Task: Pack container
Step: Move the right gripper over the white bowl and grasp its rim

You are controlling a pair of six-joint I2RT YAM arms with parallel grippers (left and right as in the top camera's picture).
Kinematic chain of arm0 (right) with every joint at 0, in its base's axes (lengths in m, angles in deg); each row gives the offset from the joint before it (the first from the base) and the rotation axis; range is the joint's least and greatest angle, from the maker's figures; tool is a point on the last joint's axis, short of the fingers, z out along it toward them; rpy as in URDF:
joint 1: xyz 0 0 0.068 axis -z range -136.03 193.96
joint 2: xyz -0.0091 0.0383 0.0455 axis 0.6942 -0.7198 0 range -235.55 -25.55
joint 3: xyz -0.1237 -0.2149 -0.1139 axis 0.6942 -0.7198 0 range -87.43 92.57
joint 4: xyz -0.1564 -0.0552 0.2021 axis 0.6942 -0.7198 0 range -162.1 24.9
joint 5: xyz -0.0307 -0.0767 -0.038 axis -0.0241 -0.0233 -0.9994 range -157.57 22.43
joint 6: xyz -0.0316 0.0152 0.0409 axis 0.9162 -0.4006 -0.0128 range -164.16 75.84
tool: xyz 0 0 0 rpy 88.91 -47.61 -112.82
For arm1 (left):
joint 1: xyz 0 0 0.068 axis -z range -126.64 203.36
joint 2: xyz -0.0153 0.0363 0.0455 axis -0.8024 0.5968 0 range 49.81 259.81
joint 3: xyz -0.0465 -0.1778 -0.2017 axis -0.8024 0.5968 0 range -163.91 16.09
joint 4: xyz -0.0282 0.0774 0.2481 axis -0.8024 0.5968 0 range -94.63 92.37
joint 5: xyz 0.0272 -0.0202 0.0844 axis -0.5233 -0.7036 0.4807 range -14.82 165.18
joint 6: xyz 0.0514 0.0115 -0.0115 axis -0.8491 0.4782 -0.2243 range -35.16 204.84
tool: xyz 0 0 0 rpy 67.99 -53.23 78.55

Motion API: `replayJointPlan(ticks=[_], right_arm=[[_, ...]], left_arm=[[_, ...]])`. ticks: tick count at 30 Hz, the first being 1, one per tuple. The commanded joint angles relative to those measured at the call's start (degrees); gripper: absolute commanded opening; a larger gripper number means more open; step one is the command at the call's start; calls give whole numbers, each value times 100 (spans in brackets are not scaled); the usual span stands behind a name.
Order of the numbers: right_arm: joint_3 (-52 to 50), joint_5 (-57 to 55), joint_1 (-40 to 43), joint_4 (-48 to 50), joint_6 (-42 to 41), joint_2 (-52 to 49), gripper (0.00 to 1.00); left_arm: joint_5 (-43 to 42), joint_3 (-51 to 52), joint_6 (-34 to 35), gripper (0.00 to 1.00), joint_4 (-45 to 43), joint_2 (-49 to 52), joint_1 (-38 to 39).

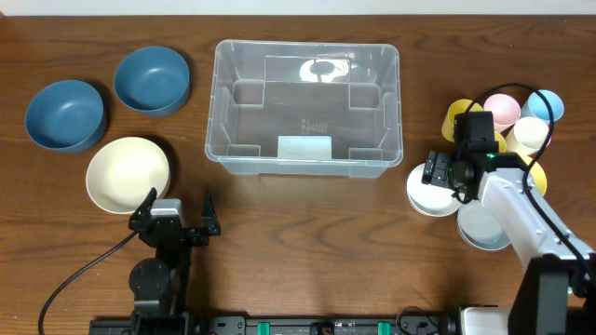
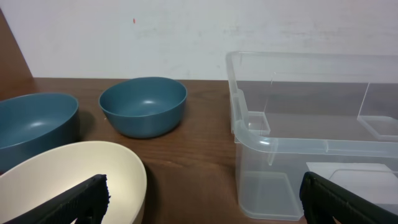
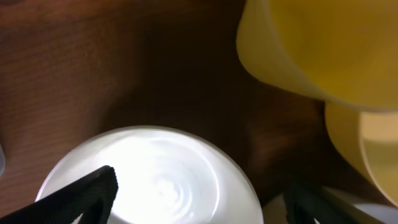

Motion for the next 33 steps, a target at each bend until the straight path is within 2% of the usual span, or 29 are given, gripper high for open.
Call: replayJointPlan(ticks=[1,3,10,15,29,33], right_arm=[[-46,70,-48,85,44,-155,81],[-48,103,-48,133,42,-223,75],[-48,107,-48,199,42,-455,66],[-48,107,-48,197,44,-614,53],[-48,107,-48,-203,90,-634,1],[-48,107,-48,-446,87,-634,1]], left_arm=[[-17,92,-76,98,205,-7,-33],[-17,92,-76,98,205,-7,-33],[-20,92,-76,98,205,-7,-33],[-17,92,-79,98,205,-7,-33],[-17,92,-76,98,205,-7,-33],[-17,92,-76,98,205,-7,-33]])
